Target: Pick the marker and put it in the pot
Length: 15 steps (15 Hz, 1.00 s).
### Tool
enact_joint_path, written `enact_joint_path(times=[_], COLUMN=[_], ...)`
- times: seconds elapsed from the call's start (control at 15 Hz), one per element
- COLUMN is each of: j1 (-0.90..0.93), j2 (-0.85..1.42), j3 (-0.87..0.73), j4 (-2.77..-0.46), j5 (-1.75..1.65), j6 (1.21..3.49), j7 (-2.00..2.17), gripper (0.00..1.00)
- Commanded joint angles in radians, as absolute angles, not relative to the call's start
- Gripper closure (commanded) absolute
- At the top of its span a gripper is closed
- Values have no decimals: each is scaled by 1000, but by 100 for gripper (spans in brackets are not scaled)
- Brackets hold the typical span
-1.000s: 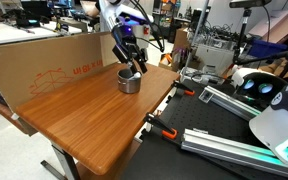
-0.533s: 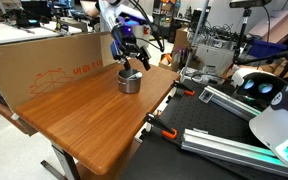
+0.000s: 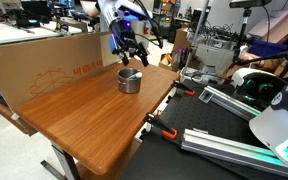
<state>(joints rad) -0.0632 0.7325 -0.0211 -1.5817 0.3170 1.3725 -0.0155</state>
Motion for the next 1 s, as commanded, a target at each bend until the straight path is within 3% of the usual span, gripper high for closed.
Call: enact_joint_path(times=[0.0,0.87,0.93], j1=[-43,55,46], j2=[596,-37,35], j3=[-14,49,47], j4=[-1702,-2275,-2184], j5=[277,225,234], j6=[1441,1944,1828], j7=[-72,-7,-32], gripper=[0,0,0])
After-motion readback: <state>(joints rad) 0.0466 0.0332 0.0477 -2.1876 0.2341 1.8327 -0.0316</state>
